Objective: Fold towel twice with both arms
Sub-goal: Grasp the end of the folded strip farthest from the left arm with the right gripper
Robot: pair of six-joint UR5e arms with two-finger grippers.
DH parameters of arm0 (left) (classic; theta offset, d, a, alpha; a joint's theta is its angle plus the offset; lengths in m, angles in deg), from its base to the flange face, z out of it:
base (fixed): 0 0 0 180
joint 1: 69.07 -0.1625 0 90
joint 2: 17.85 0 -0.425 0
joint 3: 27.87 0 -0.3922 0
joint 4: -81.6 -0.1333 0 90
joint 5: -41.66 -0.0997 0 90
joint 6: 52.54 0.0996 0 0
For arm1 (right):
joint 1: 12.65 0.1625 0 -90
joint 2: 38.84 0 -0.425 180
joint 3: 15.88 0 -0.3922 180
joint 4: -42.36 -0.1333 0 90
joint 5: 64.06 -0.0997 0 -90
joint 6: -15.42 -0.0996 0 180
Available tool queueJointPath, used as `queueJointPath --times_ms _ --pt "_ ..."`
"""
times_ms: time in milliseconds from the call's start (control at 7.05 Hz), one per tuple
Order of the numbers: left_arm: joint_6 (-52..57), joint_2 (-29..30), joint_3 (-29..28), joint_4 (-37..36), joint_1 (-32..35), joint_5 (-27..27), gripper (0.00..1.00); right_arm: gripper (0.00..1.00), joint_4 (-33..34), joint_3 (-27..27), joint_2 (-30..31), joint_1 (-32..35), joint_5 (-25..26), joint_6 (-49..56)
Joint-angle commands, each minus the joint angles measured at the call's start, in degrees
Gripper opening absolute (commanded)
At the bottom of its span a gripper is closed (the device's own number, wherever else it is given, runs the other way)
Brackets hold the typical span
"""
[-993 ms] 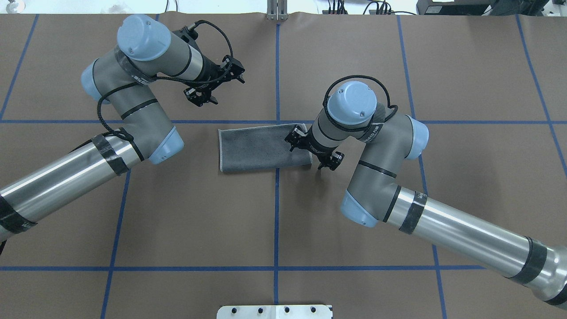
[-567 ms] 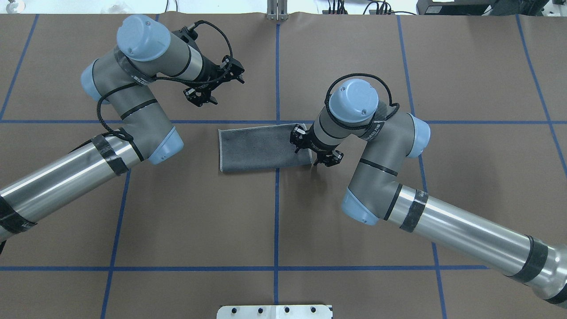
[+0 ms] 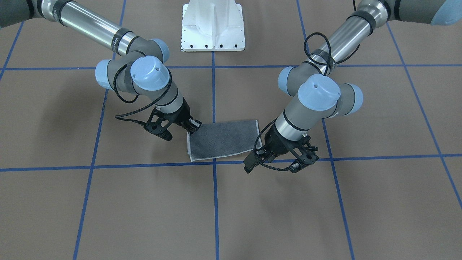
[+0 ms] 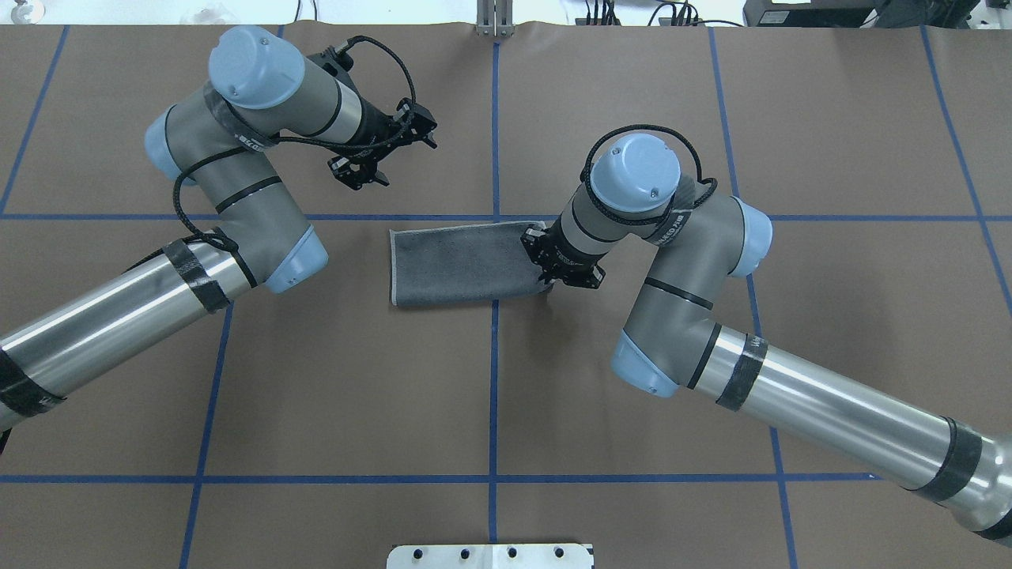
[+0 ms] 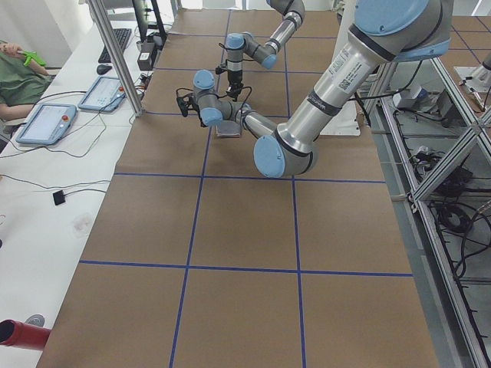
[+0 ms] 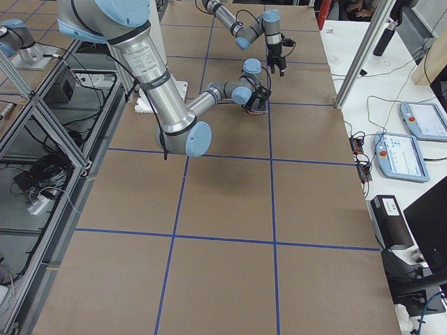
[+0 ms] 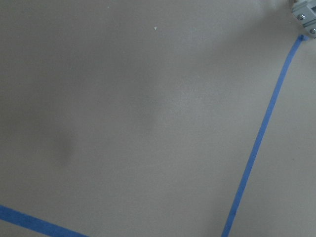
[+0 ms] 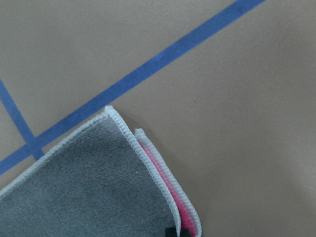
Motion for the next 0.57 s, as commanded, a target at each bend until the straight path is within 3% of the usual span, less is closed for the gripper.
queueJointPath --times_ms 0,284,425 --pt "0.0 -0.1 0.0 0.0 0.1 0.0 0.99 0.0 -0.1 5.4 2.8 0.7 -3.5 0.1" --pt "0.1 -0.6 0.1 0.1 0.2 0.1 0.99 0.0 -0.2 12.6 5.8 0.4 -7.0 0.4" --pt "0.1 -1.0 0.1 0.2 0.2 0.0 0.99 0.0 -0.2 14.7 5.8 -3.2 -6.8 0.4"
